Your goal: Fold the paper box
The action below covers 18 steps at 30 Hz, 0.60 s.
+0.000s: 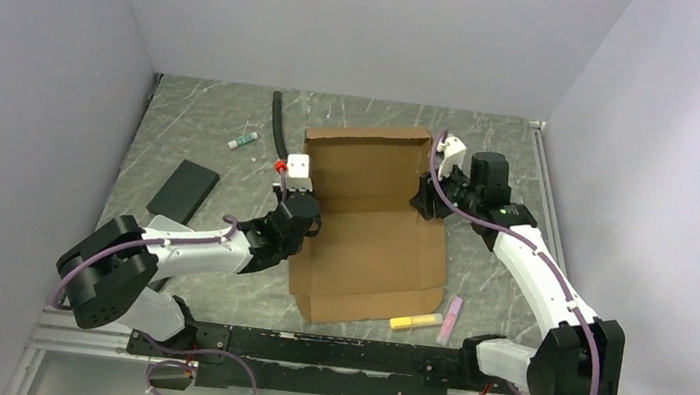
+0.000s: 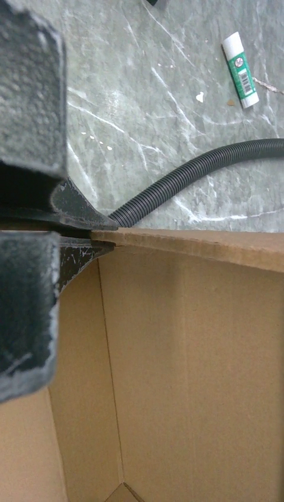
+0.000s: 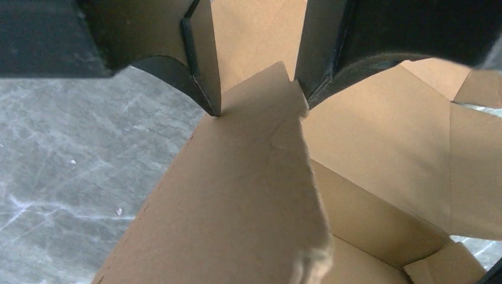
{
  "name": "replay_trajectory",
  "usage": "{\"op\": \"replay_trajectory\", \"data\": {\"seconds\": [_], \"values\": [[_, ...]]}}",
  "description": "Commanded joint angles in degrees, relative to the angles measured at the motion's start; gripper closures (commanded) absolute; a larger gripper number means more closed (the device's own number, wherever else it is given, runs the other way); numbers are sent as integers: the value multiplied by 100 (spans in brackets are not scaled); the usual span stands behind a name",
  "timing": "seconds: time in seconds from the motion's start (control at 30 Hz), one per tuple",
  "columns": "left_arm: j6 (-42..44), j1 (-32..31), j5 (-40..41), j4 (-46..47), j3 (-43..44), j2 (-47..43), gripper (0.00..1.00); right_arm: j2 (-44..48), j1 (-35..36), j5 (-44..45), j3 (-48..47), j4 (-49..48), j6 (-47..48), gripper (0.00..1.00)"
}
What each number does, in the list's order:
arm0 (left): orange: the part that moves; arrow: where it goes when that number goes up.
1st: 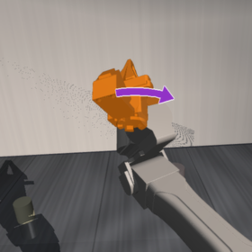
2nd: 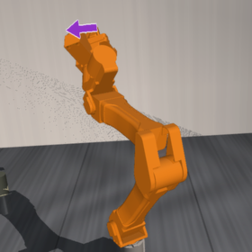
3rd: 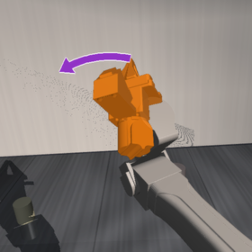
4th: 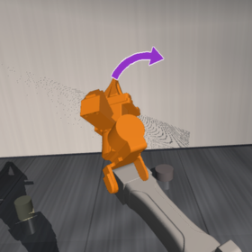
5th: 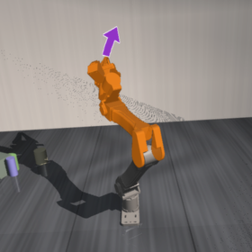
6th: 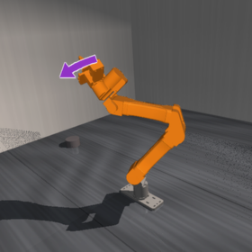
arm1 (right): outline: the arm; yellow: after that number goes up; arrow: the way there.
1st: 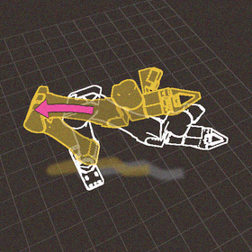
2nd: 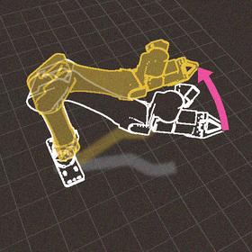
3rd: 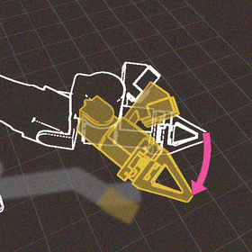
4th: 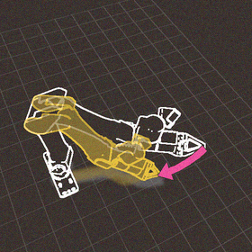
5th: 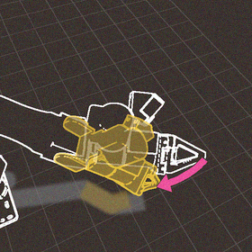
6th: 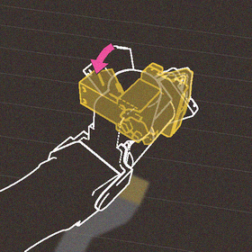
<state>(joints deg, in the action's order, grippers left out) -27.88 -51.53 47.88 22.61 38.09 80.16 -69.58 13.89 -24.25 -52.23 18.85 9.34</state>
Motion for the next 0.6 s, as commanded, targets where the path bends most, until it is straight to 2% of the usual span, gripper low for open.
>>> {"op": "replay_trajectory", "data": {"seconds": [0.0,0.3,0.43,0.57], "values": [[250,42,-196,706,89,-16,100,-100,-129,-560,-117,-261,329,46],[414,146,-305,791,-16,-44,100,-349,-819,-2178,-612,589,1222,24],[421,166,-349,764,-20,-40,100,-574,-981,-3024,-1034,1564,2306,15],[423,172,-342,718,-3,-40,100,-917,-981,-3602,-1672,2996,3589,13]]}}
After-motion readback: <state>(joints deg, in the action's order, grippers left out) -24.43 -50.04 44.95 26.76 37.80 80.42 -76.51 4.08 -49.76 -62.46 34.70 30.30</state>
